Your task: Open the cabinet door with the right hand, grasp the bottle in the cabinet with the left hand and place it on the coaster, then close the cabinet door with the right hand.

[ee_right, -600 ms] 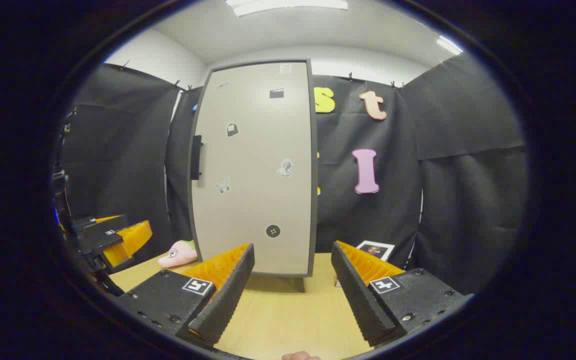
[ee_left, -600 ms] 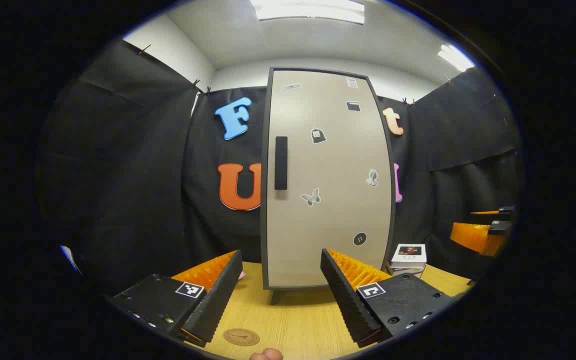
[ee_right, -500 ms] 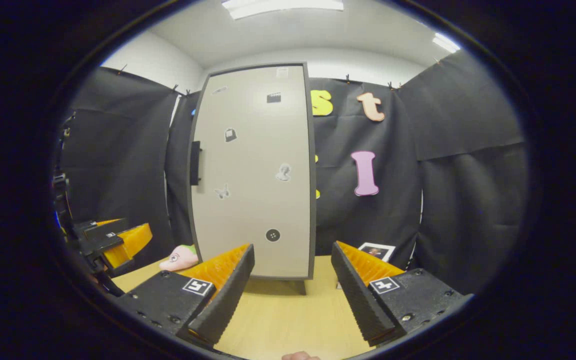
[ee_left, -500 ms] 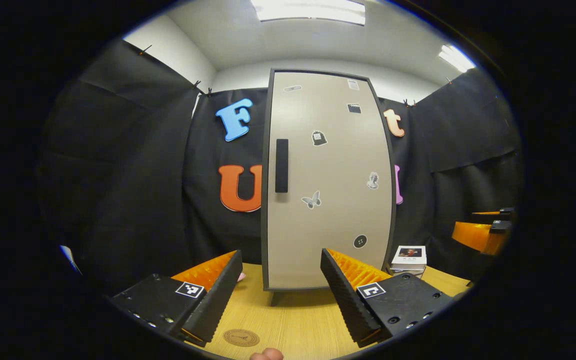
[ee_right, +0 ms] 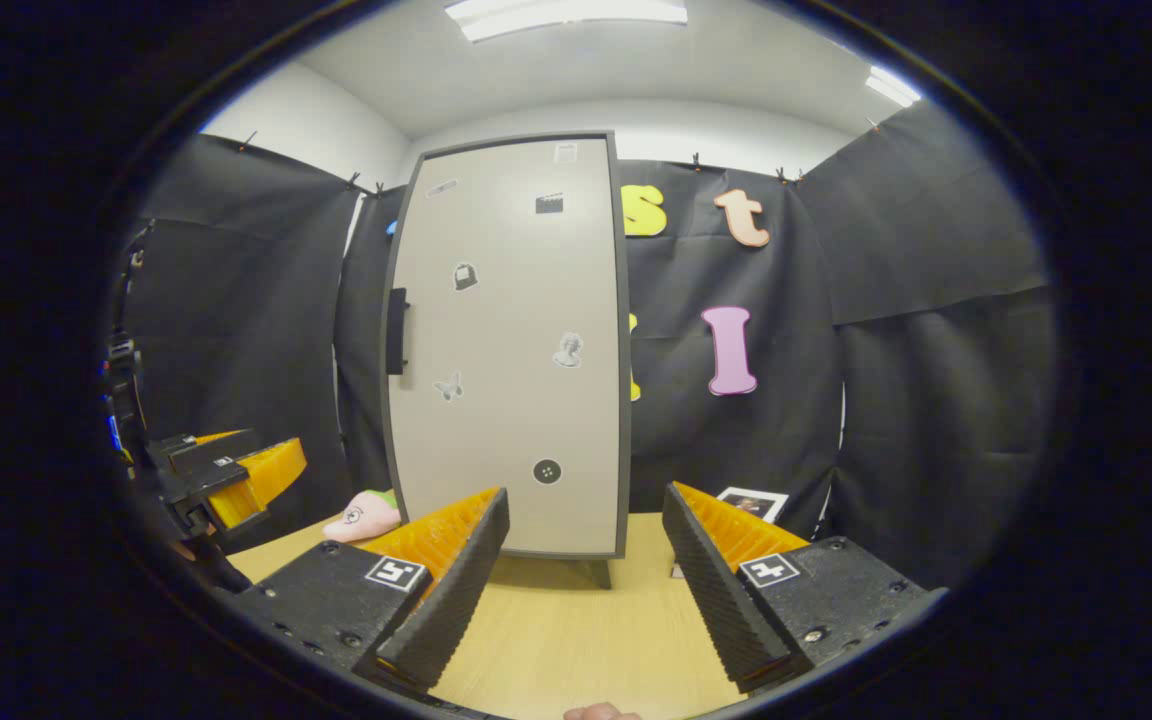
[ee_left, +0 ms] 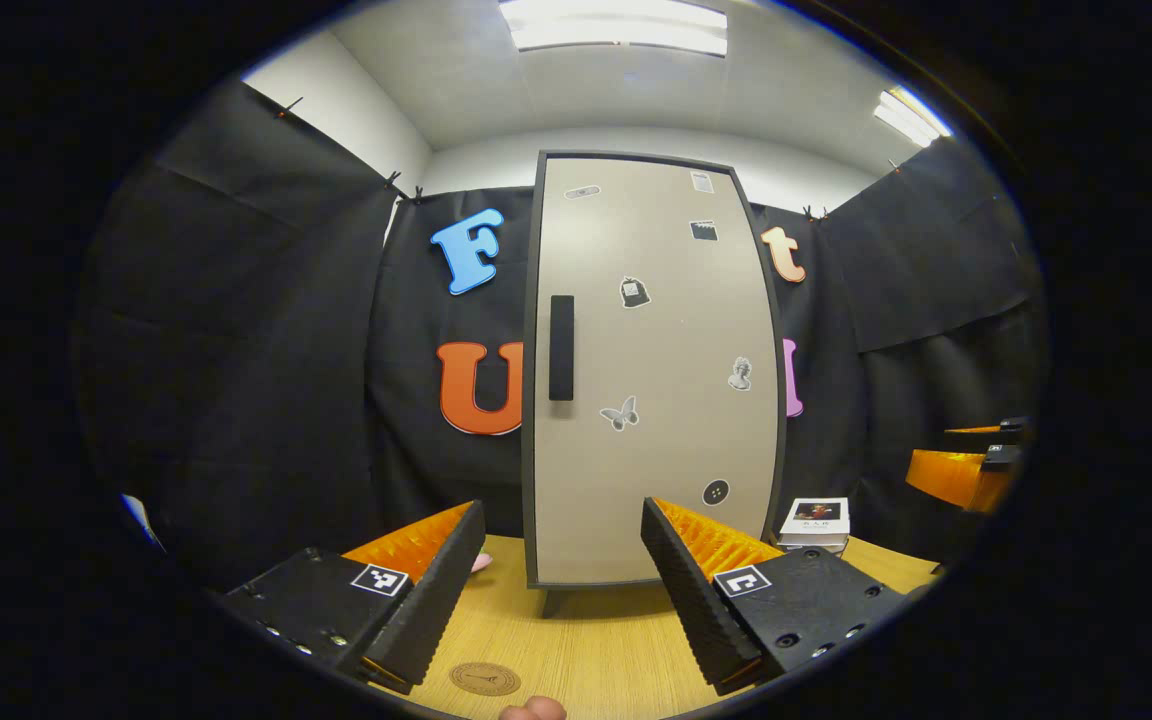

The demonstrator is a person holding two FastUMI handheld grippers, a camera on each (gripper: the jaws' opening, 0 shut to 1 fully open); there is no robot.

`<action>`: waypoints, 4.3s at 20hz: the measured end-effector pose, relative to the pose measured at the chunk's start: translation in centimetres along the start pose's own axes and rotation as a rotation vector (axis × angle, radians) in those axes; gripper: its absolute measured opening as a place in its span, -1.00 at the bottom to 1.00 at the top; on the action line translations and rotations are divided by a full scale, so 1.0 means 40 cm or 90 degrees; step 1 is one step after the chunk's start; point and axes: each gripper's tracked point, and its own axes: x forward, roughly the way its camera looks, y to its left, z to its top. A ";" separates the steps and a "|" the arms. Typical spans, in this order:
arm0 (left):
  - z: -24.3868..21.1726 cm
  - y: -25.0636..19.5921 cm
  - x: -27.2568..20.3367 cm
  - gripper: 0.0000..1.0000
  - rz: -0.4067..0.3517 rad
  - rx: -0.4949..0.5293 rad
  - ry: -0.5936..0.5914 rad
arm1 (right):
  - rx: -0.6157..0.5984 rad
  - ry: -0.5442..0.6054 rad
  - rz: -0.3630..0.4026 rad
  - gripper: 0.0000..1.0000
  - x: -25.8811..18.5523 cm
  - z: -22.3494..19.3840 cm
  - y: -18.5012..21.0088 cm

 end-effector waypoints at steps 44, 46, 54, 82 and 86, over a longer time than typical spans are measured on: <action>-0.032 0.009 -0.108 0.90 -0.005 0.038 0.022 | -0.040 -0.001 0.286 0.97 0.528 0.279 0.603; -0.029 0.026 -0.116 0.90 0.006 0.042 0.020 | -0.046 0.006 0.281 0.98 0.581 0.282 0.632; -0.033 0.106 -0.122 0.91 0.047 0.040 0.027 | -0.060 0.040 0.286 0.97 0.707 0.284 0.725; -0.017 0.194 -0.158 0.91 0.093 0.020 0.022 | -0.015 0.021 0.358 -0.63 0.562 0.297 0.680; -0.015 0.172 -0.158 0.91 0.081 0.013 0.017 | -0.016 0.023 0.364 -0.63 0.541 0.287 0.648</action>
